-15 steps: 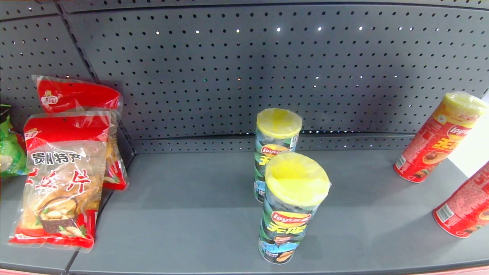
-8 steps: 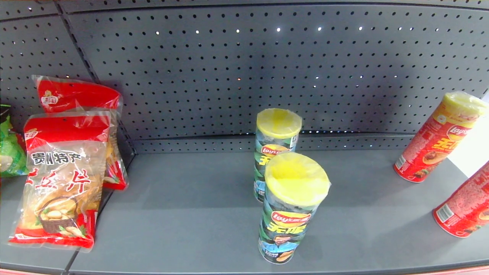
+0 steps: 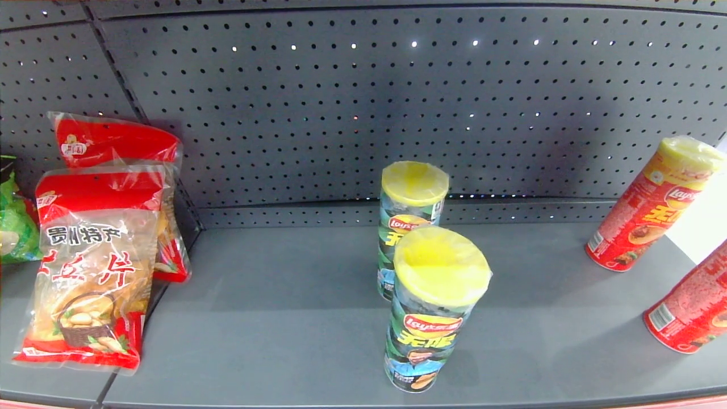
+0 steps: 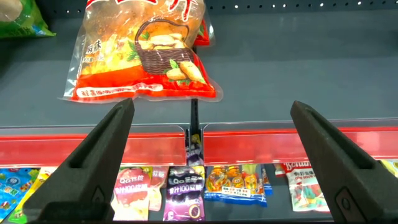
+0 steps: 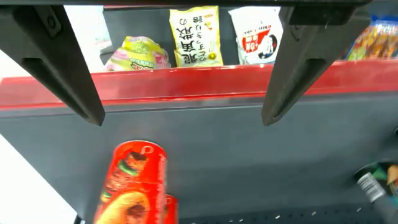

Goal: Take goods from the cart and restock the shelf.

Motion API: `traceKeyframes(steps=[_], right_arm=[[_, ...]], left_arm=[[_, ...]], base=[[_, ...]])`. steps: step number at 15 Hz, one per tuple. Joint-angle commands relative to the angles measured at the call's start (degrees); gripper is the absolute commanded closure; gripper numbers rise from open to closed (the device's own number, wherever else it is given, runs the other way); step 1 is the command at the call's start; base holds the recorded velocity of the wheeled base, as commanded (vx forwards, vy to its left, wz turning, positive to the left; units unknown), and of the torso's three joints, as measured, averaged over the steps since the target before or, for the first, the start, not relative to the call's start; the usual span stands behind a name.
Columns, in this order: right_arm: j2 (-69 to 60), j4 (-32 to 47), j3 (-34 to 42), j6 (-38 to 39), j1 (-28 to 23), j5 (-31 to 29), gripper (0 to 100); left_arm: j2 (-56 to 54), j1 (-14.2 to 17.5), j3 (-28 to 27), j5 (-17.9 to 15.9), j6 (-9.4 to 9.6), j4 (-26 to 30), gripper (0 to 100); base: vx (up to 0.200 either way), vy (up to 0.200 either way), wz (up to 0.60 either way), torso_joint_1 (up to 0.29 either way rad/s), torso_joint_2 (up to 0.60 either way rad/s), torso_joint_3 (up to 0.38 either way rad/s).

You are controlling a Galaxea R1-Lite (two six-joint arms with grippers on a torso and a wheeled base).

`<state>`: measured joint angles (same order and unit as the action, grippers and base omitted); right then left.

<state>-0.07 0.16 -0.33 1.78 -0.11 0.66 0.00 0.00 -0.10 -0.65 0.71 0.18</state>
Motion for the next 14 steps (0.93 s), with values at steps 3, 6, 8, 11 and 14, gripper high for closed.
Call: traceKeyframes(steps=[3,6,8,11,14], right_arm=[[0.1,0.3,0.2,-1.5,0.0,0.1,0],[0.1,0.3,0.2,-1.4,0.0,0.1,0],[0.1,0.3,0.2,-1.4,0.0,0.1,0],[0.1,0.3,0.2,-1.5,0.0,0.0,0],[0.1,0.3,0.2,-1.5,0.0,0.0,0]], left_arm=[[0.1,0.1,0.0,0.0,0.0,0.0,0],[0.1,0.1,0.0,0.0,0.0,0.0,0],[0.1,0.0,0.1,0.0,0.0,0.0,0],[0.1,0.0,0.0,-0.1,0.0,0.0,0],[0.1,0.0,0.0,0.0,0.0,0.0,0]], base=[[0.0,0.0,0.0,0.0,0.0,0.0],[0.0,0.0,0.0,0.0,0.0,0.0],[0.0,0.0,0.0,0.0,0.0,0.0],[0.0,0.0,0.0,0.0,0.0,0.0],[0.0,0.0,0.0,0.0,0.0,0.0]])
